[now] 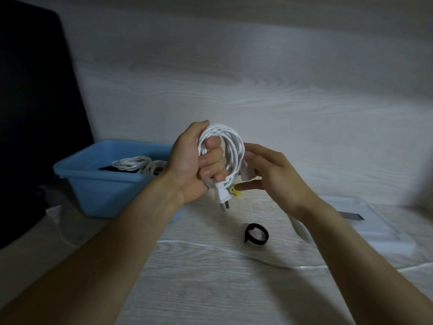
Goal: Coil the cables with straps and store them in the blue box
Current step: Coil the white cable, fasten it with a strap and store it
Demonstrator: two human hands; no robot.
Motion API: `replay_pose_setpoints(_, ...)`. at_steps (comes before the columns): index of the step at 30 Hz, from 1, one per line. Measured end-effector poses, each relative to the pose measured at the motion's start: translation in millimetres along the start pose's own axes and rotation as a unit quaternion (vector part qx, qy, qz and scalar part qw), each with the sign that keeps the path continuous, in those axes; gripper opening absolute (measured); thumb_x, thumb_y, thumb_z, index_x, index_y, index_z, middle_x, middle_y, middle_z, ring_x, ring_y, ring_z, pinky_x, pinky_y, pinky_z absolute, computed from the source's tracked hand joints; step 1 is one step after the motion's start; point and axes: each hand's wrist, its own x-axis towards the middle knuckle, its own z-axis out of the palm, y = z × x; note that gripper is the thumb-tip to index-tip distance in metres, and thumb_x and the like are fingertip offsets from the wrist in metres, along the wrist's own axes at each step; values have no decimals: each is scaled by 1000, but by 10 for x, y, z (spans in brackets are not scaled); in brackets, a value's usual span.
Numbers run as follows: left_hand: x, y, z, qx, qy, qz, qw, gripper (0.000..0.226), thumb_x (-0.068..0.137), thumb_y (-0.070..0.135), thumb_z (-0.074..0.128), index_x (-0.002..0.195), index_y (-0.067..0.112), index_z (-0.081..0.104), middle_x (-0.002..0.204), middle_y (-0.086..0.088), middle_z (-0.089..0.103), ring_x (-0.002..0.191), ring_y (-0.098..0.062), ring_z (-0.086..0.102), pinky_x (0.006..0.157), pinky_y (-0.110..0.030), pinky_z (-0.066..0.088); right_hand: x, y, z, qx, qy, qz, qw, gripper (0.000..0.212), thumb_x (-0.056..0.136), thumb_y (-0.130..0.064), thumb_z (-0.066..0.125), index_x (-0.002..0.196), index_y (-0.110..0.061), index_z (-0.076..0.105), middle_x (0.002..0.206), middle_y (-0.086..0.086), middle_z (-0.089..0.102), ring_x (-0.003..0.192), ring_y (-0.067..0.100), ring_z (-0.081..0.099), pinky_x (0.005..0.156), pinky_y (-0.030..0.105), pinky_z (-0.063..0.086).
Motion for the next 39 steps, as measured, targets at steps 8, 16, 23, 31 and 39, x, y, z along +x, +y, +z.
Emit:
replay_pose_setpoints(8, 32, -67, 34, -15, -37, -26, 999, 50, 100, 41, 35, 56, 17, 39, 36, 3, 27, 32, -12, 28, 42, -22, 36, 12, 69, 117, 161, 2, 23, 987, 46, 99, -48, 44, 122, -16, 66, 107, 9, 73, 94, 21, 71, 75, 35, 57)
replay_pose_setpoints(16, 12, -105, -4, -91, -154, -83, 980, 48, 103, 31, 33, 86, -1, 64, 72, -12, 66, 77, -28, 67, 90, -42, 55, 47, 133, 67, 202, 61, -51, 976, 27, 101, -27, 51, 95, -14, 74, 84, 4, 72, 80, 17, 65, 76, 28, 54)
replay_pose_setpoints(23, 59, -182, -110, -64, -39, -159, 984, 48, 90, 30, 31, 51, 9, 51, 34, 0, 27, 31, -15, 30, 67, -30, 43, 102, 241, -17, -102, 31, -179, 978, 22, 101, -21, 53, 108, -14, 73, 81, -13, 68, 77, 0, 59, 73, 18, 46)
replay_pose_setpoints(31, -13, -397, -148, 165, 156, -106, 968, 49, 101, 34, 30, 55, 18, 32, 38, 1, 17, 30, -13, 12, 45, -25, 31, 153, 436, -305, -274, -77, -36, 958, 34, 104, -36, 43, 121, -21, 68, 101, -8, 74, 92, 7, 68, 88, 30, 50)
replay_pose_setpoints(39, -520, -685, -374, 82, 277, -106, 951, 46, 97, 30, 32, 53, 19, 26, 33, 4, 19, 26, -11, 12, 43, -24, 26, 219, 837, -226, -437, -40, 52, 897, 35, 99, -7, 47, 130, -15, 61, 130, 10, 59, 117, 25, 57, 91, 26, 43)
